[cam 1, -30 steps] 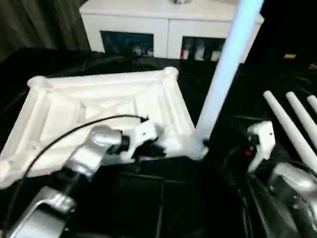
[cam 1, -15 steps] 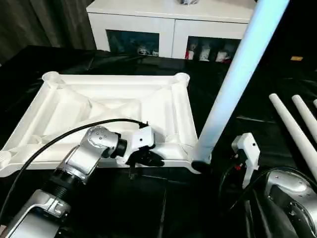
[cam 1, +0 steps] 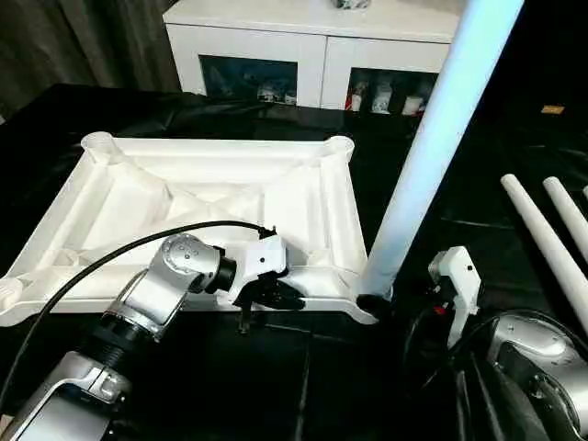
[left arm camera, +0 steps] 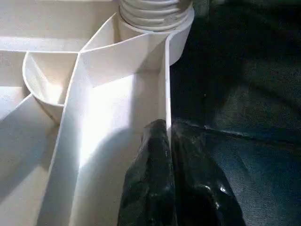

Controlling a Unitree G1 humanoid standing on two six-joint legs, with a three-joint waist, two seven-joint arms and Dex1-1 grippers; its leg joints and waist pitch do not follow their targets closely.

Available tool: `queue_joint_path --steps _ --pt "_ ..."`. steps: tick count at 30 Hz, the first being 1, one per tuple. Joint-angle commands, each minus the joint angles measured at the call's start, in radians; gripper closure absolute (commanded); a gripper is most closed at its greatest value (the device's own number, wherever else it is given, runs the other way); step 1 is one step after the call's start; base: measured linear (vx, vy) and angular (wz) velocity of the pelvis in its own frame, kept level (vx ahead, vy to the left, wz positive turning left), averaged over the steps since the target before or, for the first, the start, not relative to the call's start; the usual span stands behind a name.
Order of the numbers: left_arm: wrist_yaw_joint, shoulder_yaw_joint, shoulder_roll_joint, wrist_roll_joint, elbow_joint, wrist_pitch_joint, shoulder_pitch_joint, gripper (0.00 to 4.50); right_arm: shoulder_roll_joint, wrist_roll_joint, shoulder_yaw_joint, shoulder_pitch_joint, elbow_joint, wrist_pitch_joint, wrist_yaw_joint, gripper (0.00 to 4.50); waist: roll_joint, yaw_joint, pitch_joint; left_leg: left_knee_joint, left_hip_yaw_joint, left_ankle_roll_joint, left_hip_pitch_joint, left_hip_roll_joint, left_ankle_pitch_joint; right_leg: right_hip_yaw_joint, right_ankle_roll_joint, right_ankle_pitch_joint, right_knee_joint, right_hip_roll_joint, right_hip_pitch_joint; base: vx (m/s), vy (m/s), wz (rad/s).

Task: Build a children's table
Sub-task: Rotate leg to tighten

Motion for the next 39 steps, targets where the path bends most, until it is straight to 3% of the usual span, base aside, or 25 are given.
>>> queue_joint_path --steps 1,6,18,22,24,27,29,31,32,36,37,38,39 --pt "-0.018 -0.012 -0.005 -0.006 -0.039 0.003 0.001 4.5 0.004 -0.004 0.022 -0.005 0.004 -0.008 0.009 1.64 -0.005 -0.001 -0.065 -0.072 -0.03 0.038 0.025 0.063 -0.211 0.045 -0.259 -0.127 -0.068 -0.075 0.041 0.0 0.0 0.0" --pt "-0.02 -0.015 -0.002 -0.006 -0.04 0.005 0.002 4.5 0.011 -0.015 0.025 -0.003 0.018 -0.018 0.014 1.93 -0.005 -0.001 -0.065 -0.071 -0.03 0.039 0.025 0.063 -0.212 0.044 -0.259 -0.135 -0.067 -0.075 0.041 0.0 0.0 0.0" --pt "-0.022 -0.017 0.0 -0.005 -0.046 0.01 0.008 4.5 0.032 -0.045 0.024 0.004 0.08 -0.044 -0.015 1.94 -0.005 -0.003 -0.066 -0.07 -0.029 0.038 0.026 0.062 -0.217 0.044 -0.262 -0.136 -0.067 -0.075 0.04 0.0 0.0 0.0" --pt "0.009 -0.006 -0.027 -0.011 -0.032 0.029 0.004 4.5 0.103 -0.065 -0.002 -0.006 0.162 -0.051 -0.121 1.96 -0.004 -0.01 -0.065 -0.075 -0.032 0.019 0.026 0.062 -0.254 0.043 -0.256 -0.189 -0.072 -0.075 0.04 0.0 0.0 0.0" --pt "0.031 0.0 -0.042 -0.011 -0.022 0.039 -0.001 4.5 0.126 -0.071 -0.004 -0.012 0.177 -0.049 -0.154 1.96 -0.004 -0.018 -0.061 -0.079 -0.034 -0.002 0.029 0.061 -0.304 0.042 -0.242 -0.262 -0.08 -0.075 0.035 0.0 0.0 0.0" --pt "0.11 0.02 -0.094 -0.004 0.021 0.064 -0.027 4.5 0.192 -0.106 -0.001 -0.038 0.223 -0.058 -0.255 1.96 -0.005 -0.025 -0.058 -0.08 -0.036 -0.025 0.034 0.059 -0.355 0.043 -0.213 -0.354 -0.092 -0.076 0.029 0.0 0.0 0.0" --pt "0.169 0.029 -0.134 0.007 0.055 0.083 -0.05 4.5 0.251 -0.131 -0.01 -0.074 0.278 -0.074 -0.344 1.97 -0.002 -0.03 -0.055 -0.082 -0.038 -0.041 0.035 0.058 -0.383 0.042 -0.202 -0.401 -0.095 -0.076 0.023 0.0 0.0 0.0" --pt "0.309 0.042 -0.214 0.043 0.12 0.121 -0.098 4.5 0.349 -0.177 -0.034 -0.156 0.4 -0.124 -0.51 1.97 -0.005 -0.036 -0.054 -0.083 -0.048 -0.063 0.037 0.055 -0.422 0.037 -0.168 -0.491 -0.103 -0.081 0.023 -0.037 0.005 -0.04" --pt "0.309 0.042 -0.214 0.043 0.12 0.121 -0.098 4.5 0.349 -0.177 -0.034 -0.156 0.4 -0.124 -0.51 1.98 -0.005 -0.038 -0.053 -0.084 -0.047 -0.064 0.037 0.055 -0.424 0.038 -0.162 -0.5 -0.107 -0.081 0.02 -0.056 0.009 -0.07" --pt "0.528 0.075 -0.352 0.073 0.175 0.219 -0.154 4.5 0.476 -0.165 -0.095 -0.269 0.541 -0.165 -0.69 1.98 -0.004 -0.038 -0.05 -0.077 -0.047 -0.066 0.057 0.052 -0.487 0.035 -0.149 -0.548 -0.122 -0.079 0.002 0.0 0.0 0.0" --pt "0.551 0.076 -0.371 0.076 0.179 0.231 -0.159 4.5 0.488 -0.172 -0.104 -0.281 0.554 -0.176 -0.725 1.98 -0.004 -0.037 -0.05 -0.077 -0.049 -0.064 0.06 0.052 -0.495 0.033 -0.14 -0.555 -0.126 -0.078 0.003 0.0 0.0 0.0" --pt "0.579 0.08 -0.39 0.079 0.183 0.236 -0.163 4.5 0.497 -0.181 -0.107 -0.292 0.566 -0.184 -0.752 1.98 -0.005 -0.039 -0.053 -0.089 -0.051 -0.057 0.045 0.056 -0.472 0.029 -0.13 -0.498 -0.12 -0.075 0.018 0.0 0.0 0.0" --pt "0.579 0.08 -0.39 0.079 0.183 0.236 -0.163 4.5 0.497 -0.181 -0.107 -0.292 0.566 -0.184 -0.752 1.98 -0.005 -0.039 -0.053 -0.089 -0.051 -0.057 0.045 0.056 -0.472 0.029 -0.13 -0.498 -0.12 -0.075 0.018 0.0 0.0 0.0"
